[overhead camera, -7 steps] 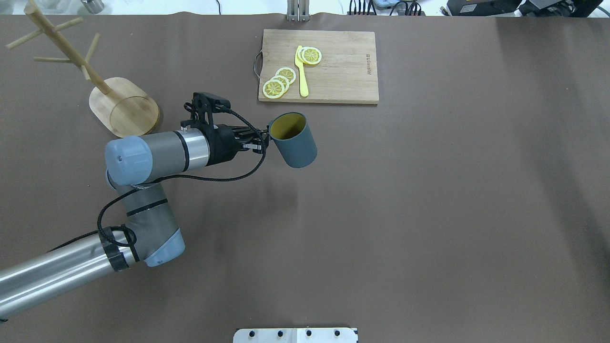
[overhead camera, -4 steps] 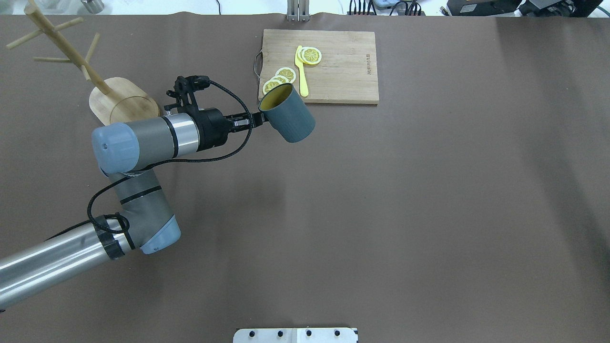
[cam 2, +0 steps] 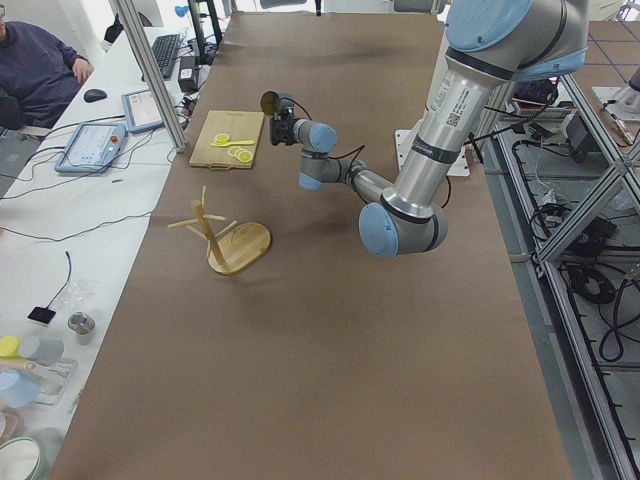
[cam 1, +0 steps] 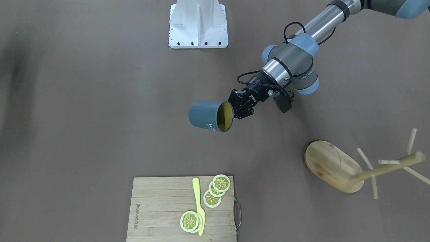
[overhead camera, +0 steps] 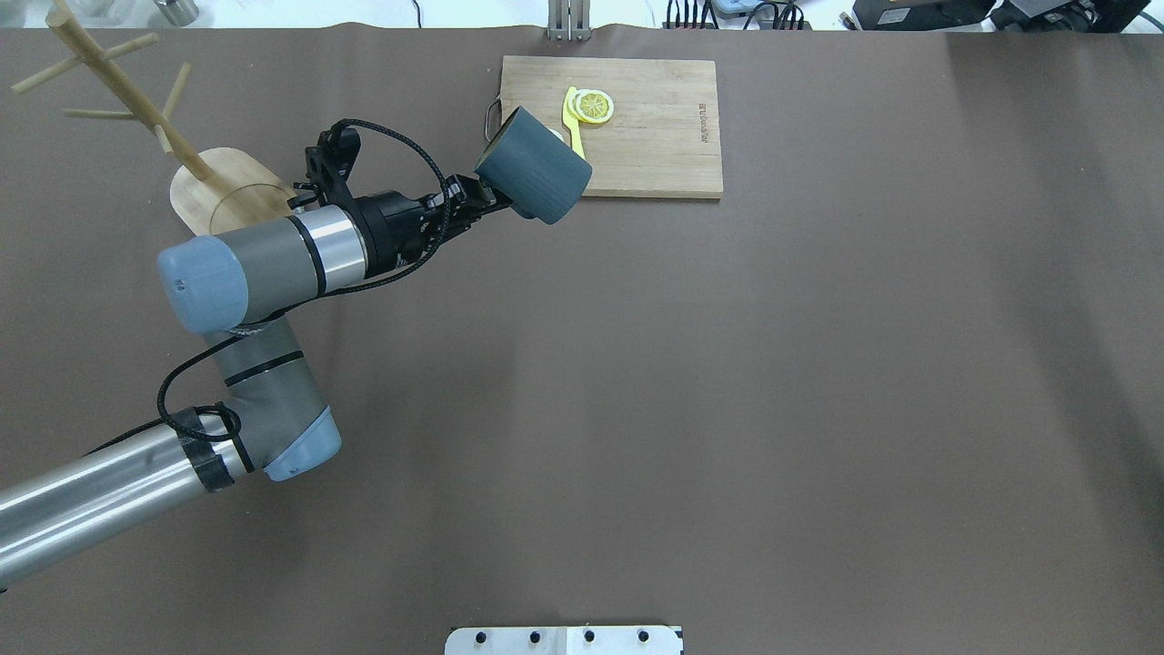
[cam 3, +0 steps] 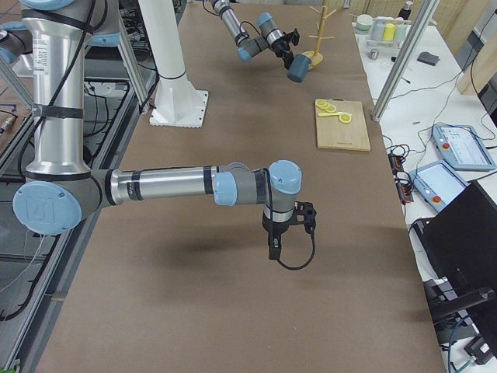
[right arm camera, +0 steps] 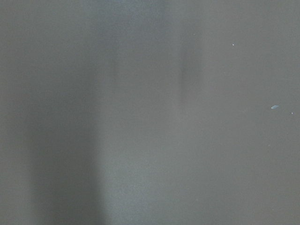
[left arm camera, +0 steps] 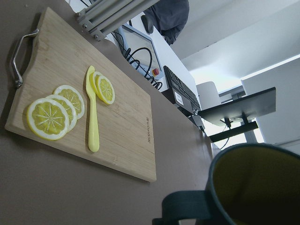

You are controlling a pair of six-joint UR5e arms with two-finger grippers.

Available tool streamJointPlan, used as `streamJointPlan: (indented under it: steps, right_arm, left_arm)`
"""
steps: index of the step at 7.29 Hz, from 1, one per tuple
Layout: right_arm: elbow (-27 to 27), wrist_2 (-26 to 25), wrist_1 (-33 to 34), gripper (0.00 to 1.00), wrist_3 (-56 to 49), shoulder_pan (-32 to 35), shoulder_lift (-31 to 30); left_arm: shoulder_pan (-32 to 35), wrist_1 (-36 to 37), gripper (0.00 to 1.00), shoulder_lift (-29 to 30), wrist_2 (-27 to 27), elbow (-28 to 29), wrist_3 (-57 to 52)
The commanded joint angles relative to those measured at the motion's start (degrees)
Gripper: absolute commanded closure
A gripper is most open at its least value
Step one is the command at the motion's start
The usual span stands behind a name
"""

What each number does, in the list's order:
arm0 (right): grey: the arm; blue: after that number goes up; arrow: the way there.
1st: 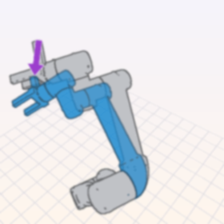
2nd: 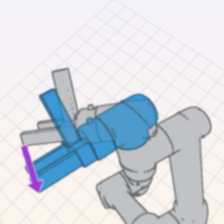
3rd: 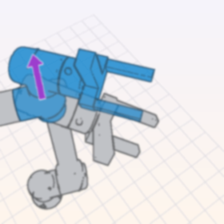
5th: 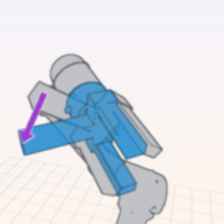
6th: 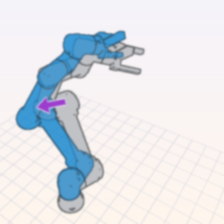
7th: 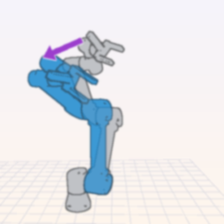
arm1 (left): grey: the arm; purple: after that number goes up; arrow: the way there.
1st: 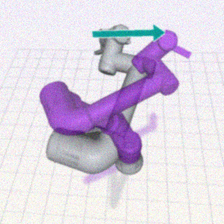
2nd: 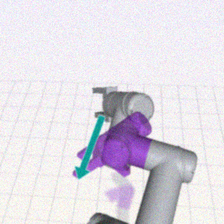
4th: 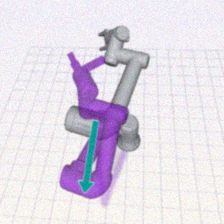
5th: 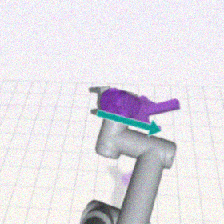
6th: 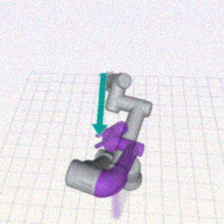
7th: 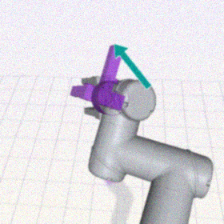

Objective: Hang cup on storage rack
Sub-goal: 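Lift the teal mug with the left gripper toward the wooden rack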

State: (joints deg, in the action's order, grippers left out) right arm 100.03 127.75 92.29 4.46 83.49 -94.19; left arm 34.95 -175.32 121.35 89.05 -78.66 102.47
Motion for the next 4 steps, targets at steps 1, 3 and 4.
streamJointPlan:
  steps: [1,3,4]
  right_arm:
    - [0.0,0.0,0.0,0.00,-0.1,0.0,0.0]
    - [0.0,-0.1,0.0,0.00,-0.1,0.0,0.0]
    - [0.0,-0.1,0.0,0.00,-0.1,0.0,0.0]
  left_arm:
    - [0.6,-4.6,1.00,-0.1,-4.0,0.1,17.1]
    - [3.8,-6.1,1.00,-0.3,-4.2,0.2,30.6]
    - [5.5,-7.9,1.00,-1.2,-4.3,0.5,37.6]
